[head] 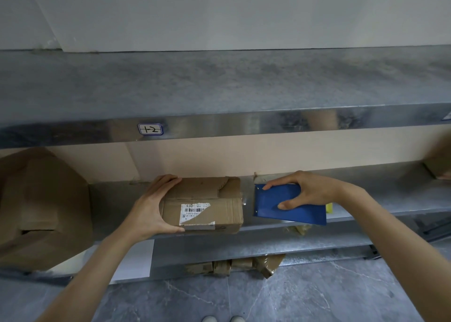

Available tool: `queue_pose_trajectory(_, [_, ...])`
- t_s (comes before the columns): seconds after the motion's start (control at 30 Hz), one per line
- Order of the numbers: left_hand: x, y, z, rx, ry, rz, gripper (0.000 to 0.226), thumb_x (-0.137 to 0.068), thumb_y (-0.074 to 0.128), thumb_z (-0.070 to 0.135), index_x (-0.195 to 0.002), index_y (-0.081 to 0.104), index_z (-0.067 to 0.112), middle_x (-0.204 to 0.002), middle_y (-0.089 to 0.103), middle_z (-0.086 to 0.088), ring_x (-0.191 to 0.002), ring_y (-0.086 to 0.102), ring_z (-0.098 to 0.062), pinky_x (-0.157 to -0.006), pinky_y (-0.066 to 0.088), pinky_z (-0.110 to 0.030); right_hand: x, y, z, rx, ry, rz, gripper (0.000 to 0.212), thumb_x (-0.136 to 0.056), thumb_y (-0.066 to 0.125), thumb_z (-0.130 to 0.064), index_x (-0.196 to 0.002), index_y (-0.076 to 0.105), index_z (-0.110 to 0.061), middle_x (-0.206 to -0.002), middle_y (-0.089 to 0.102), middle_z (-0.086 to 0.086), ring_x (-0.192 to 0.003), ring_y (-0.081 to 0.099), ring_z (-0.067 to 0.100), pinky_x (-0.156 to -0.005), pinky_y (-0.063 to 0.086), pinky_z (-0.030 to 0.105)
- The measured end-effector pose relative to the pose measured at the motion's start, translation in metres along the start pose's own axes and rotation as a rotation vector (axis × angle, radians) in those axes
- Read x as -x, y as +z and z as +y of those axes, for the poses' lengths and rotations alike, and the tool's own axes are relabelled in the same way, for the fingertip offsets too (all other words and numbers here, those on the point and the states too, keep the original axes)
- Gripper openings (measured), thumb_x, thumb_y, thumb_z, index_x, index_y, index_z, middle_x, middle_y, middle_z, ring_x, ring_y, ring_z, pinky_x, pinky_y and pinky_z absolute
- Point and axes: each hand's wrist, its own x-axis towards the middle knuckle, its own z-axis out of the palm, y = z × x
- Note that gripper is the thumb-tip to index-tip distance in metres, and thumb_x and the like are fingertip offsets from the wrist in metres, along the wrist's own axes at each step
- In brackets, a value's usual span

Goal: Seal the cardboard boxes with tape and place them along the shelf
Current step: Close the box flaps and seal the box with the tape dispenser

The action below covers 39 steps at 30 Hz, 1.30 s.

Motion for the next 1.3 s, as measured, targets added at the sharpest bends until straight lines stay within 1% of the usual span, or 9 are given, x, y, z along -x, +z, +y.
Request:
queue_pose_trajectory(0.17, [0.002, 0.001, 0.001, -0.003, 0.009, -0.002, 0.124, -0.042, 0.094, 0.056, -0.148, 0.031, 0.04, -0.15, 0.023, 0.028, -0.14, 0.014, 0.009, -0.113, 0.026, -0.033, -0.015, 0.006, -0.012, 0.084, 0.015, -0.008, 0.042, -0.081, 0.073, -0.052, -0.118, 0.054, -0.063, -0.114, 0.054, -0.039, -0.097, 0.056, -0.012, -0.084, 0.047, 0.011])
queue_pose_trajectory(0.27, [0.003, 0.001, 0.002, -0.003, 0.005, -0.001, 0.124, -0.042, 0.093, 0.058, -0.148, 0.029, 0.043, -0.148, 0.021, 0.032, -0.136, 0.008, 0.019, -0.111, 0.026, -0.032, -0.027, 0.008, -0.024, 0.144, 0.021, -0.021, 0.048, -0.083, 0.073, -0.05, -0.127, 0.056, -0.051, -0.128, 0.057, -0.017, -0.11, 0.055, 0.005, -0.098, 0.046, 0.026])
queue_pose_trajectory(0.33, [0.004, 0.002, 0.002, -0.005, 0.006, 0.011, 0.124, -0.042, 0.092, 0.06, -0.148, 0.031, 0.041, -0.147, 0.02, 0.033, -0.136, 0.006, 0.021, -0.111, 0.026, -0.032, -0.032, 0.007, -0.035, 0.184, 0.043, -0.037, 0.047, -0.083, 0.072, -0.049, -0.127, 0.057, -0.049, -0.128, 0.058, -0.009, -0.11, 0.056, 0.011, -0.099, 0.046, 0.032])
queue_pose_trajectory(0.5, [0.003, 0.003, 0.001, -0.006, 0.013, 0.026, 0.125, -0.041, 0.091, 0.063, -0.149, 0.032, 0.039, -0.147, 0.022, 0.031, -0.134, 0.003, 0.023, -0.109, 0.025, -0.031, -0.042, 0.003, -0.055, 0.248, 0.101, -0.072, 0.046, -0.08, 0.076, -0.047, -0.123, 0.061, -0.049, -0.126, 0.059, -0.011, -0.108, 0.056, 0.014, -0.098, 0.048, 0.035])
queue_pose_trajectory(0.67, [-0.001, 0.003, -0.001, 0.018, 0.001, 0.01, 0.124, -0.042, 0.089, 0.065, -0.149, 0.029, 0.042, -0.151, 0.024, 0.025, -0.135, 0.011, 0.014, -0.111, 0.022, -0.028, -0.052, 0.002, -0.07, 0.314, 0.133, -0.078, 0.046, -0.08, 0.076, -0.044, -0.124, 0.062, -0.044, -0.134, 0.056, -0.016, -0.116, 0.055, 0.016, -0.101, 0.046, 0.038])
queue_pose_trajectory(0.9, [-0.005, 0.001, 0.0, 0.034, 0.002, -0.008, 0.124, -0.042, 0.088, 0.067, -0.149, 0.032, 0.039, -0.153, 0.026, 0.02, -0.14, 0.02, 0.004, -0.114, 0.026, -0.031, -0.057, 0.009, -0.07, 0.376, 0.17, -0.034, 0.049, -0.079, 0.074, -0.049, -0.126, 0.058, -0.047, -0.132, 0.057, -0.013, -0.111, 0.055, 0.017, -0.096, 0.049, 0.039])
queue_pose_trajectory(1.03, [-0.003, 0.0, 0.001, 0.038, 0.014, -0.002, 0.125, -0.042, 0.089, 0.066, -0.15, 0.031, 0.039, -0.148, 0.022, 0.029, -0.137, 0.014, 0.01, -0.115, 0.019, -0.023, -0.062, 0.035, -0.05, 0.487, 0.191, 0.069, 0.059, -0.081, 0.067, -0.055, -0.136, 0.046, -0.049, -0.128, 0.06, -0.005, -0.107, 0.057, 0.021, -0.086, 0.051, 0.036])
queue_pose_trajectory(1.2, [-0.008, -0.003, 0.001, 0.023, -0.011, -0.025, 0.125, -0.045, 0.087, 0.068, -0.151, 0.03, 0.037, -0.156, 0.024, 0.018, -0.146, 0.017, -0.005, -0.116, 0.016, -0.024, -0.058, 0.042, -0.019, 0.365, 0.221, 0.291, 0.056, -0.082, 0.063, -0.062, -0.133, 0.04, -0.058, -0.127, 0.063, -0.007, -0.091, 0.057, 0.016, -0.074, 0.052, 0.032])
queue_pose_trajectory(1.3, [-0.008, -0.009, -0.008, 0.004, -0.04, -0.019, 0.127, -0.043, 0.086, 0.071, -0.152, 0.031, 0.035, -0.156, 0.027, 0.015, -0.147, 0.02, -0.007, -0.12, 0.024, -0.031, -0.065, 0.05, -0.006, 0.237, 0.236, 0.342, 0.058, -0.085, 0.062, -0.052, -0.135, 0.034, -0.057, -0.128, 0.062, -0.005, -0.09, 0.061, 0.018, -0.073, 0.055, 0.034])
